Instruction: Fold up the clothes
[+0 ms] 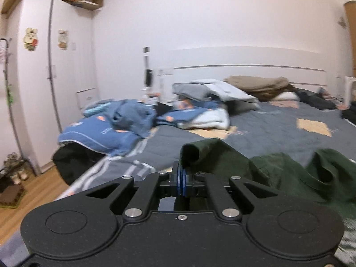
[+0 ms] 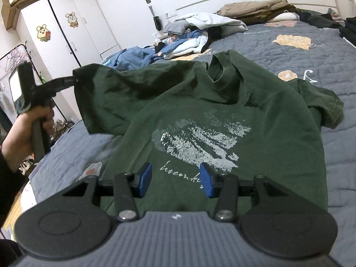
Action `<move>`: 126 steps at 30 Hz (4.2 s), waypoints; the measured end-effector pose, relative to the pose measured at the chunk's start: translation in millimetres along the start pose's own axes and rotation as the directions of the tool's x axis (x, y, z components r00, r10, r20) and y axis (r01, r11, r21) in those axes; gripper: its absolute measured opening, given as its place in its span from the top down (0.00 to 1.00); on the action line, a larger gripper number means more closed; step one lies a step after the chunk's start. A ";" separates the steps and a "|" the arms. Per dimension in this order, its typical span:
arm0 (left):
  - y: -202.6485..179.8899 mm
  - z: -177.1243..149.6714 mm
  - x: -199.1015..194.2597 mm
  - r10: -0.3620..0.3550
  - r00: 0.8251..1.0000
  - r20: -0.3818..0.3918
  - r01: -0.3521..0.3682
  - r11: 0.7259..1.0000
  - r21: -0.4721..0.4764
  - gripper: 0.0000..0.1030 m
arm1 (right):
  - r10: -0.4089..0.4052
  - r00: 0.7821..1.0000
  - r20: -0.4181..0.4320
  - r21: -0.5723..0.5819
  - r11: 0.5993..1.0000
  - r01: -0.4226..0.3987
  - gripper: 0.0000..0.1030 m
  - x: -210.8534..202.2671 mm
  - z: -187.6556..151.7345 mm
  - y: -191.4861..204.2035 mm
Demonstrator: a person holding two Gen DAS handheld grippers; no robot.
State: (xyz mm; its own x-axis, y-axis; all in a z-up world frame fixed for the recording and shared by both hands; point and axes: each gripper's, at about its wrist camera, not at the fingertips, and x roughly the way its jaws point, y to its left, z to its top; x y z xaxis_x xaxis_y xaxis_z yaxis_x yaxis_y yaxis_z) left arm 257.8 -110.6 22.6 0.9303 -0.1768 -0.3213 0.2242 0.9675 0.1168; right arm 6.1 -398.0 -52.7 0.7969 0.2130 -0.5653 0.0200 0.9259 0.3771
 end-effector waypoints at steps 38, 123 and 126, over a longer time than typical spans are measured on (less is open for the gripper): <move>5.4 -150.7 -221.5 -0.321 0.874 -0.366 0.320 0.945 -0.065 0.51 | 0.206 0.968 -0.142 -0.215 0.948 -0.233 0.55 -58.7 -51.0 68.9; -95.1 -194.0 -259.1 -0.549 0.708 -0.444 0.683 0.691 0.236 0.79 | 0.245 0.964 -0.100 -0.179 0.949 -0.260 0.91 -96.5 -53.4 51.2; -87.8 -186.1 -257.0 -0.558 0.715 -0.421 0.673 0.713 0.197 0.80 | 0.235 0.965 -0.119 -0.308 0.915 -0.261 0.66 -104.7 -63.2 65.3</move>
State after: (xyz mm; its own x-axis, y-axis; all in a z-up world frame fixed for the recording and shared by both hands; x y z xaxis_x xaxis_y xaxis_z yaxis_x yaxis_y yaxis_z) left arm -54.9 -116.5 -80.0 0.4173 -0.5904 -0.6909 0.8433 0.5349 0.0522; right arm -114.2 -340.2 -15.3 0.7015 0.4603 -0.5440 -0.3754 0.8876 0.2669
